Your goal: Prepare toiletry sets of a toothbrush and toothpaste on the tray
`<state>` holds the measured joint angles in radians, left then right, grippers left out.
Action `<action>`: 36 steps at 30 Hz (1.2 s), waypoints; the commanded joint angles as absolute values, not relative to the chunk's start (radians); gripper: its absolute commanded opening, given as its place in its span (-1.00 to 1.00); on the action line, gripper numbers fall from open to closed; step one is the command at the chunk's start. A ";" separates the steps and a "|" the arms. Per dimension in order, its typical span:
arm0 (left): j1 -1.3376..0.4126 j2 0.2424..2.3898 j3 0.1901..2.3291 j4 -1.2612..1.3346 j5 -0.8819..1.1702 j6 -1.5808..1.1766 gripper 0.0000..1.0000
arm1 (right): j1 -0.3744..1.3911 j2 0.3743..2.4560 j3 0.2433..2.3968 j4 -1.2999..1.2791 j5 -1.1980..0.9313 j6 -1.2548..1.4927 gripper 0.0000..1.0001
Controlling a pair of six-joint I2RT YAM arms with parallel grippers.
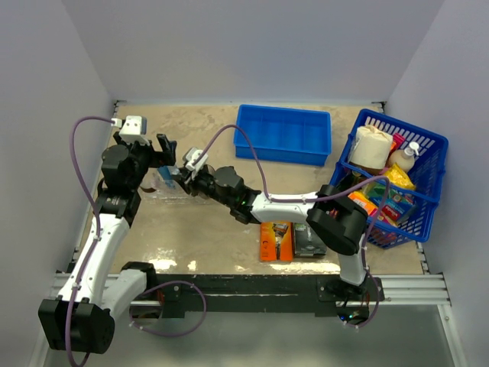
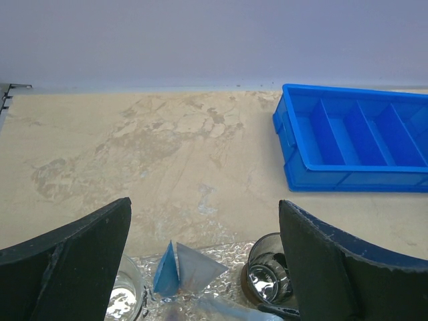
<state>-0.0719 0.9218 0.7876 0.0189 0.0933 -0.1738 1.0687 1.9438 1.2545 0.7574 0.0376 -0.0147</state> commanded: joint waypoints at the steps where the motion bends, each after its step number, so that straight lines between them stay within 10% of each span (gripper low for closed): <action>1: -0.061 0.922 0.815 0.041 0.103 -0.189 0.91 | 1.074 1.960 1.250 0.851 0.069 -0.008 -0.93; 18: -0.061 0.928 0.815 0.043 0.115 -0.187 0.91 | 1.074 1.997 1.239 0.882 0.080 0.032 -0.92; 36: -0.060 0.931 0.816 0.041 0.123 -0.189 0.91 | 1.074 1.944 1.197 0.847 0.089 0.034 0.13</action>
